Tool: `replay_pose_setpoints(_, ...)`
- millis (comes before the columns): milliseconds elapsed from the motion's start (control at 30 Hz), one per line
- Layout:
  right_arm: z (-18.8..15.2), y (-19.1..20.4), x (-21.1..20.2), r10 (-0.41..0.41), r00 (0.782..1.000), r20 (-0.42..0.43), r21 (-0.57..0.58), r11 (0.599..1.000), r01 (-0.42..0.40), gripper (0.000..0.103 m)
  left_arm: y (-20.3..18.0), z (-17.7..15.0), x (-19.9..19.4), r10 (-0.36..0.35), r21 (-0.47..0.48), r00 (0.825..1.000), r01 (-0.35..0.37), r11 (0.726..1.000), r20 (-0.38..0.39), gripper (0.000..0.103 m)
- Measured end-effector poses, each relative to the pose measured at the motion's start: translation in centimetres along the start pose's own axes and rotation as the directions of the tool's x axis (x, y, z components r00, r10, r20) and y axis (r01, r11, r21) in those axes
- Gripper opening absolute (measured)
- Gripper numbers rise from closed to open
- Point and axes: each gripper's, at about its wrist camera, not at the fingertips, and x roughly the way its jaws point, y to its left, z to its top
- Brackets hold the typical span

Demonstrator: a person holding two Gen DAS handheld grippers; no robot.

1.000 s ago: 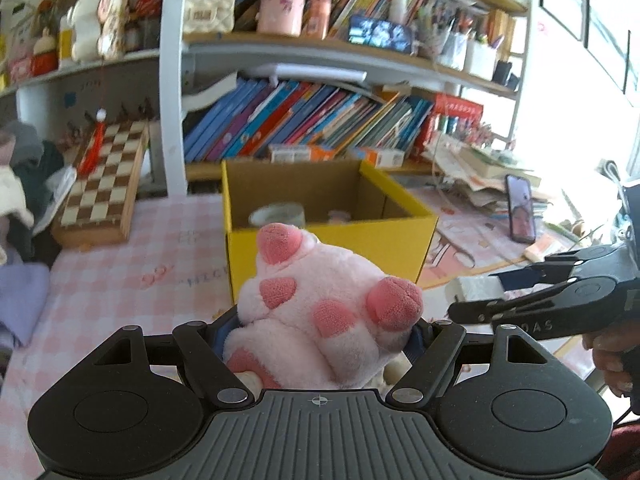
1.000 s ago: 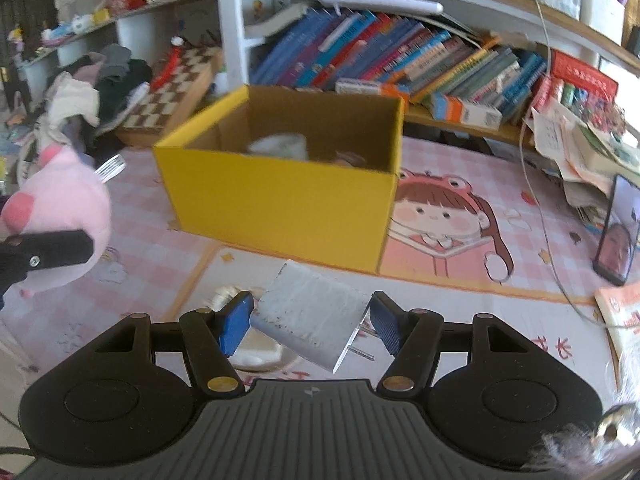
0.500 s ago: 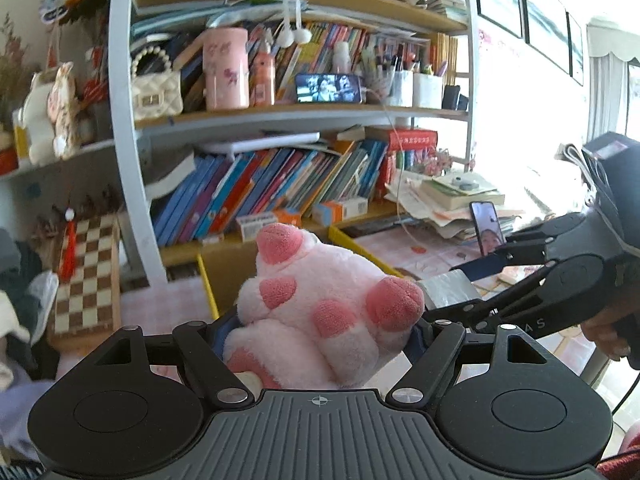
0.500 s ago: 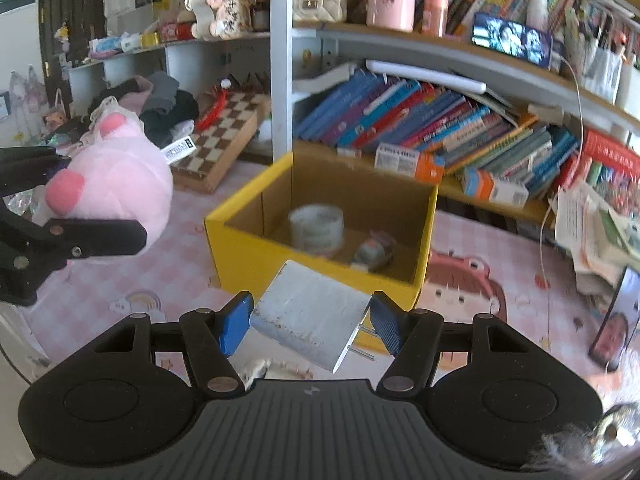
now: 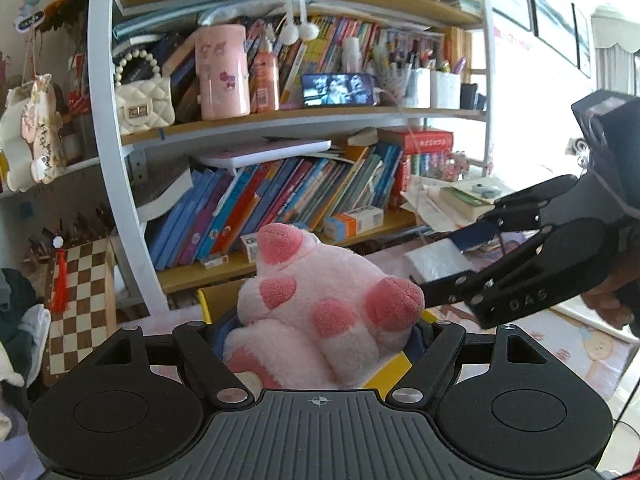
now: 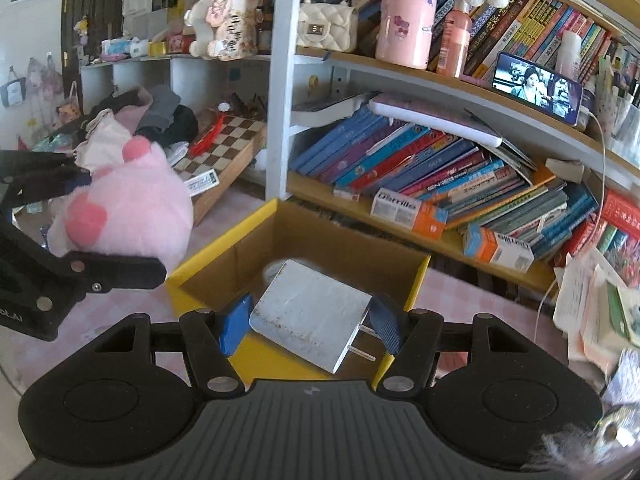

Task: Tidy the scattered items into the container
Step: 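Lift the pig and charger and carry both over the yellow box, then lower into the box and open the left tool while the right tool releases the charger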

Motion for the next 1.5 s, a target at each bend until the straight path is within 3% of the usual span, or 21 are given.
replay_pose_setpoints(233, 2.7, -3.5, 3.5, 0.012, 1.000, -0.005, 0.005, 1.000, -0.012, 0.062, 1.1, 1.6, 5.2, 0.016, 0.021, 0.997, -0.014, 1.000, -0.077, 0.078)
replay_pose_setpoints(467, 4.4, -5.4, 7.8, 0.036, 0.999, -0.030, 0.001, 0.999, -0.036, 0.062, 1.7, 1.3, 10.5, -0.010, 0.019, 0.977, 0.014, 1.000, -0.215, 0.078)
replay_pose_setpoints(800, 5.5, -6.4, 15.1, 0.104, 0.984, -0.145, 0.053, 0.994, -0.098, 0.062, 1.9, -0.2, 15.8, -0.071, -0.025, 0.928, 0.067, 0.997, -0.365, 0.078)
replay_pose_setpoints(1067, 4.8, -7.1, 20.7, 0.140, 0.951, -0.275, 0.115, 0.987, -0.112, 0.062, 2.1, -1.8, 18.7, -0.121, -0.075, 0.880, 0.098, 0.992, -0.460, 0.078)
replay_pose_setpoints(1267, 4.0, -6.5, 23.8, 0.143, 0.923, -0.358, 0.097, 0.989, -0.115, 0.062, 2.0, -2.6, 20.2, -0.147, -0.090, 0.842, 0.117, 0.989, -0.519, 0.079)
replay_pose_setpoints(1500, 3.5, -5.6, 26.2, 0.143, 0.901, -0.410, 0.047, 0.990, -0.136, 0.062, 1.9, -3.0, 21.3, -0.155, -0.094, 0.822, 0.123, 0.988, -0.549, 0.082)
